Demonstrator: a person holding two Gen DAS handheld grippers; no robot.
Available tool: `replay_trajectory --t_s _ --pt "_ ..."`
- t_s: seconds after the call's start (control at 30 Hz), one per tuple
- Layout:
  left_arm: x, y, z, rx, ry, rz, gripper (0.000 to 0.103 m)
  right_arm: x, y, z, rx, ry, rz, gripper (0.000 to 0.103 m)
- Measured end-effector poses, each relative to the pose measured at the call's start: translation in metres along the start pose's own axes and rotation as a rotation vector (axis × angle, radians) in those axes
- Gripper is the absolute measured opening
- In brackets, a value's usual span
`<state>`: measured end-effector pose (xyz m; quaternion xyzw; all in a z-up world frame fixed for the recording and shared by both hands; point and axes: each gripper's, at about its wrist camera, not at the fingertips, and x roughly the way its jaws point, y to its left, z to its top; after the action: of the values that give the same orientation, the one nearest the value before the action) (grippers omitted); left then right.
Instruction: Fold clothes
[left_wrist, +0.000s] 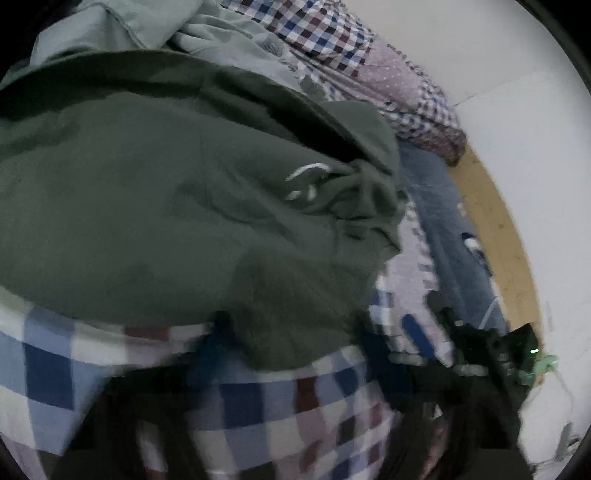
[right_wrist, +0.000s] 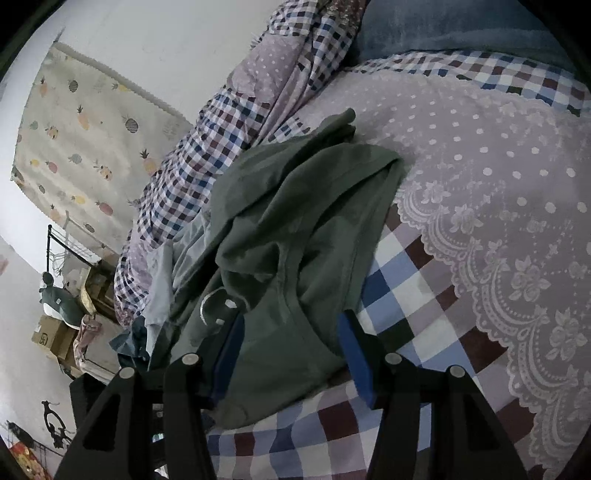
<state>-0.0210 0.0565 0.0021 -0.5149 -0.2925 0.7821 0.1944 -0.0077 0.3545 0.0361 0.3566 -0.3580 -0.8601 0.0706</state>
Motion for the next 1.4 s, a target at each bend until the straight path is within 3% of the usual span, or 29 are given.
replay_trajectory --t_s 0.03,0.1,0.17,0.43,0.57,0.7,0.8,0.9,1.0,1.03,1.13,1.17,1.2,1.3,1.4 --pt "0.002 0.006 0.002 -0.013 0.014 0.023 0.004 -0.001 0.0 0.001 -0.003 0.0 -0.001 0.057" --pt "-0.002 0.025 0.006 -0.094 0.011 -0.036 0.004 0.0 -0.001 0.002 -0.006 0.008 -0.009 0.057" --pt "-0.012 0.027 0.011 -0.084 -0.034 -0.013 0.003 0.001 -0.003 0.003 0.002 0.009 -0.012 0.057" --pt "-0.103 0.047 0.056 -0.11 -0.317 -0.025 0.002 0.003 -0.003 0.008 0.019 -0.006 0.002 0.058" --pt "-0.165 0.082 0.085 -0.2 -0.481 -0.033 0.0 0.006 -0.001 0.007 0.017 -0.007 0.008 0.058" --pt "-0.229 0.125 0.097 -0.284 -0.691 0.008 0.0 0.012 0.002 0.005 0.012 0.0 0.01 0.058" --pt "-0.258 0.149 0.104 -0.319 -0.743 -0.005 0.0 0.018 0.005 0.002 0.002 0.01 0.011 0.058" --pt "-0.242 0.146 0.106 -0.262 -0.661 -0.06 0.0 0.026 0.009 0.0 -0.015 0.023 0.002 0.058" --pt "-0.195 0.114 0.103 -0.142 -0.496 -0.135 0.003 0.035 0.014 -0.003 -0.015 0.028 0.002 0.058" --pt "-0.18 0.102 0.099 -0.103 -0.448 -0.146 0.011 0.038 0.016 -0.004 -0.017 0.03 0.003 0.058" --pt "-0.129 0.07 0.083 -0.007 -0.302 -0.198 0.058 0.046 0.024 -0.01 -0.058 0.054 -0.009 0.058" --pt "-0.113 0.06 0.076 0.015 -0.261 -0.222 0.069 0.047 0.025 -0.011 -0.066 0.061 -0.005 0.058" --pt "-0.097 0.049 0.07 0.036 -0.221 -0.229 0.071 0.048 0.026 -0.012 -0.069 0.063 -0.002 0.058" --pt "-0.06 0.023 0.059 0.107 -0.125 -0.16 0.074 0.047 0.027 -0.012 -0.075 0.063 0.004 0.058" --pt "-0.041 0.016 0.055 0.128 -0.112 -0.061 0.075 0.045 0.027 -0.01 -0.07 0.06 0.014 0.058"
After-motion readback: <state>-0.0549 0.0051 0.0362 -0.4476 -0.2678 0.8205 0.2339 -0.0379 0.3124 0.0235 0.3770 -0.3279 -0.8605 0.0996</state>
